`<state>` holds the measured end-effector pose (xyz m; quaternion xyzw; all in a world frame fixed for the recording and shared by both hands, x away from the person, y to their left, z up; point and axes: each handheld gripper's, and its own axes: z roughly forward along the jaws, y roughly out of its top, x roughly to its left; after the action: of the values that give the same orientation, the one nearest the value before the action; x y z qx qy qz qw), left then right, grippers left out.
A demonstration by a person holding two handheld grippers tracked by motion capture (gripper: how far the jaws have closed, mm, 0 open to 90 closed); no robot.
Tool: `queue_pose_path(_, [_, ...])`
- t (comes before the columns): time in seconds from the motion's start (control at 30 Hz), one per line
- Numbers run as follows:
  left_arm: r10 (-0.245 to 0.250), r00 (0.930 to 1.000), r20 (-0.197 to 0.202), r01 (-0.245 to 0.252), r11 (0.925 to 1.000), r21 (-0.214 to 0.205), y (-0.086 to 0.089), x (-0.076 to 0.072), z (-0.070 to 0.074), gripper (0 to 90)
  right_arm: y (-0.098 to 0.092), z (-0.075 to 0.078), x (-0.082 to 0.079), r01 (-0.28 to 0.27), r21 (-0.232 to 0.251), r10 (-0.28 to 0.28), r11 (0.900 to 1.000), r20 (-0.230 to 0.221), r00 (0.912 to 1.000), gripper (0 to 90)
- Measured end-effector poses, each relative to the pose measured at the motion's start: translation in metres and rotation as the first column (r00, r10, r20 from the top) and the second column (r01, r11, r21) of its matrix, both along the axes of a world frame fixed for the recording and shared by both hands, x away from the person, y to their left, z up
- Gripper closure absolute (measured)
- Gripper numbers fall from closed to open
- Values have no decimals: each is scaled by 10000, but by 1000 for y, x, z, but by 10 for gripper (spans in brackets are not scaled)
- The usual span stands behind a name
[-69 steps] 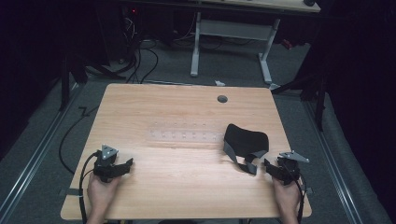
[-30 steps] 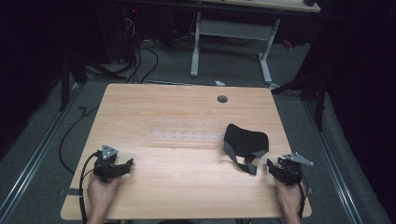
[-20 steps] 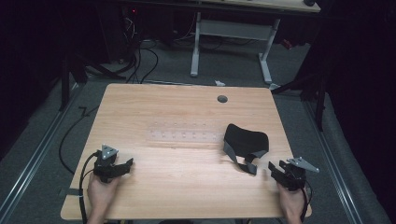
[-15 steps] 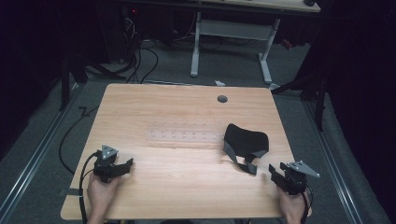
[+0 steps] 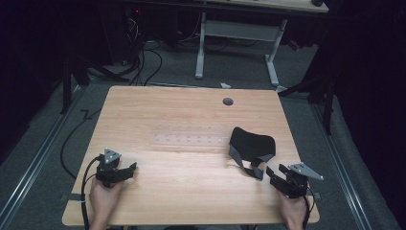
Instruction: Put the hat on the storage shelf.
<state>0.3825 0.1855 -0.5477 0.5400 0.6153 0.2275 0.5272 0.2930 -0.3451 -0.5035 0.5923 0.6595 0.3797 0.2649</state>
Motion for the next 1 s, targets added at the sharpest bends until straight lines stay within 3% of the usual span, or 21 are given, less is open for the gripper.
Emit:
queue_pose_path(0.03, [3,10000,12,-3,10000,7,0,0,0,276,0,-1,8,27,259,-24,9997,-139,9999,413])
queue_pose_path(0.13, [-5,10000,0,5,10000,-66,1,0,0,275,1,-2,18,11,407,0,9992,-260,9997,399])
queue_pose_path(0.43, [6,10000,-18,-6,10000,-89,1,0,0,275,4,-12,37,112,431,-89,9990,-536,9985,410])
queue_pose_path(0.63, [29,10000,9,-29,10000,20,-1,0,0,273,7,-15,44,66,799,-27,9968,-489,9988,453])
queue_pose_path(0.83, [37,10000,8,-37,10000,20,-1,0,0,274,12,-11,54,-125,756,159,9971,-454,9988,496])
queue_pose_path(1.0, [40,10000,7,-40,10000,11,-1,0,0,275,12,-15,63,129,809,-78,9966,-631,9980,542])
